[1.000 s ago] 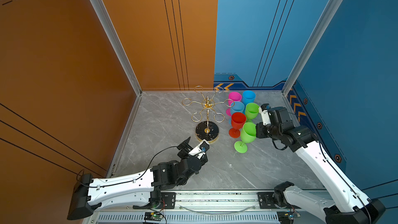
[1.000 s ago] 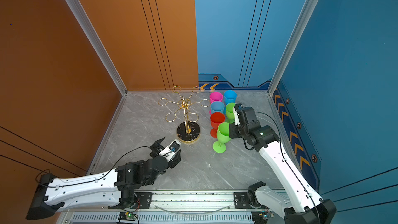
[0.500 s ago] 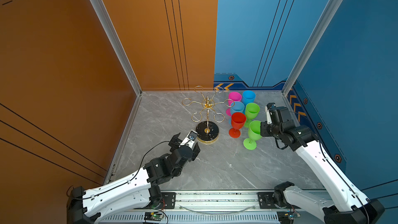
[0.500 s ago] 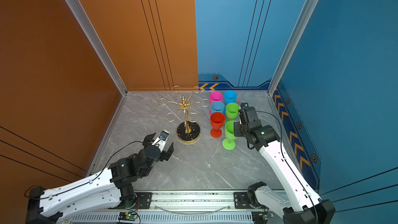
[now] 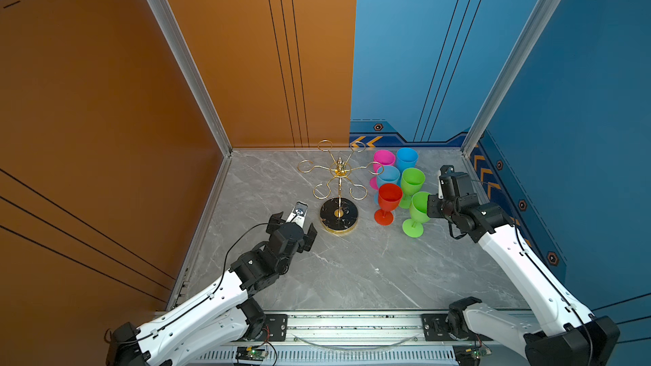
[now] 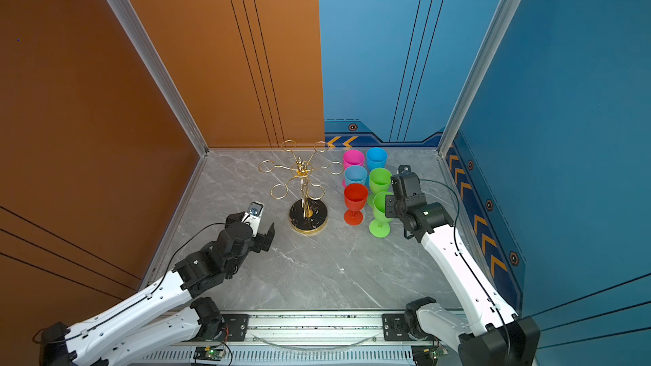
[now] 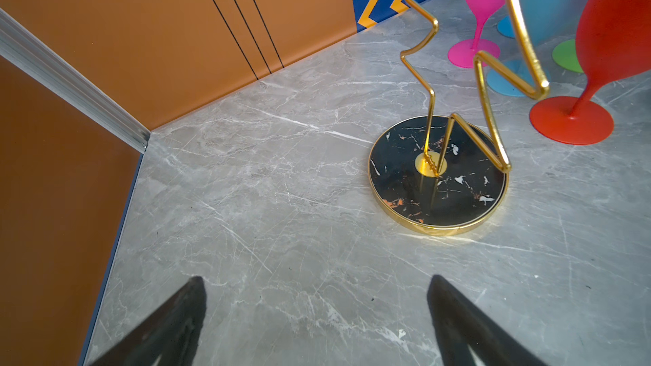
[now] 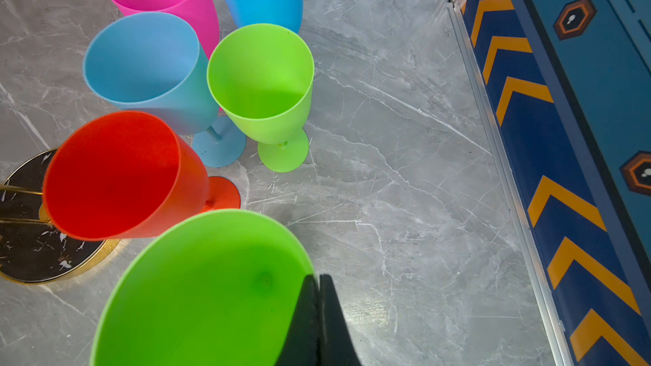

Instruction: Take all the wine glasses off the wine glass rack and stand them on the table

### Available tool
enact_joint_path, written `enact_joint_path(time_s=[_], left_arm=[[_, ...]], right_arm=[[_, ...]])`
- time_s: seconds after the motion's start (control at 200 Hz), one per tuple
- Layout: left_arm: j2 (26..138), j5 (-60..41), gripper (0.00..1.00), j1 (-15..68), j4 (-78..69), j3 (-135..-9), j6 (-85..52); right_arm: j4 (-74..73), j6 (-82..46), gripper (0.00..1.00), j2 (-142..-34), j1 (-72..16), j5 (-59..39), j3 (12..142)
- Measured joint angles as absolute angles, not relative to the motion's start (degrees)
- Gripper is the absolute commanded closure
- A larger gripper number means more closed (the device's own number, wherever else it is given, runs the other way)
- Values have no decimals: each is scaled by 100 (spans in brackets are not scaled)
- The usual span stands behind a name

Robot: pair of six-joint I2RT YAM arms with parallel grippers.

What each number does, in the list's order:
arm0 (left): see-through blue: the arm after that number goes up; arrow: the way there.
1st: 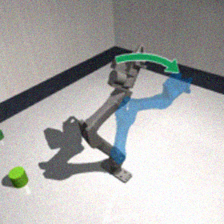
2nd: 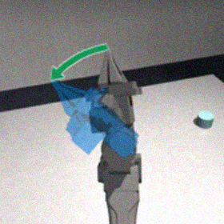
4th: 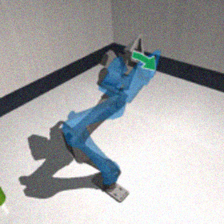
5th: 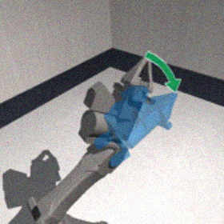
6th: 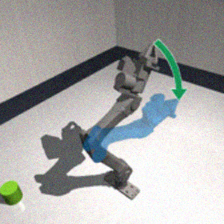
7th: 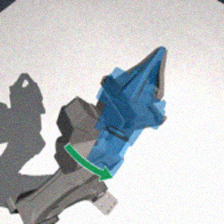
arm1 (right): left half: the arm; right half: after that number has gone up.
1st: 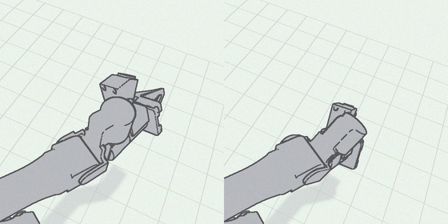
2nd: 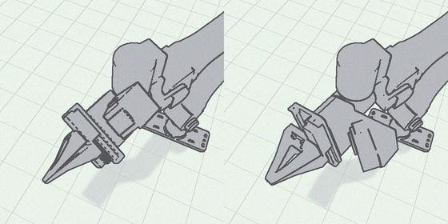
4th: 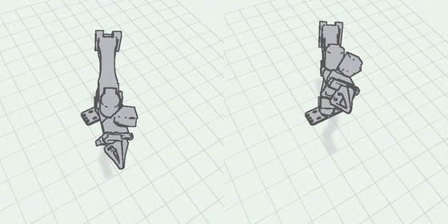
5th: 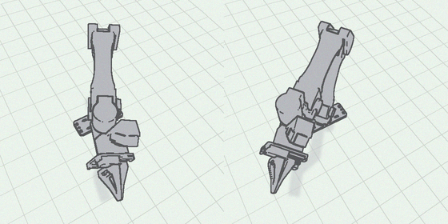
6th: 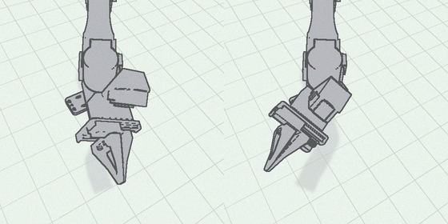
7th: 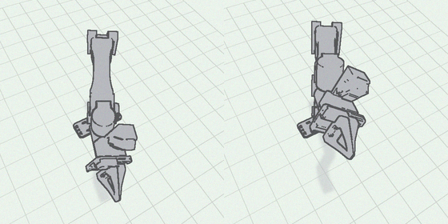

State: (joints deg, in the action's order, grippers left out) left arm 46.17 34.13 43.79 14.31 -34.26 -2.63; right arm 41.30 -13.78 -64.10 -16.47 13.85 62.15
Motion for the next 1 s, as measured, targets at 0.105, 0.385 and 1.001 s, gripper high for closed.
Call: enact_joint_path(time_s=[0.105, 0.385, 1.001], left_arm=[[4619, 3264, 2, 4093, 1345, -3426, -268], [4759, 2851, 2, 3371, 1007, -3426, -290], [4764, 2539, 2, 2547, 526, -3361, -309]], right_arm=[[4014, -1382, 100, -6549, -1603, 1404, 6198], [3590, -1398, 100, -6849, -1481, 1426, 6143], [2967, -1439, 100, -7258, -1282, 1420, 5924]])
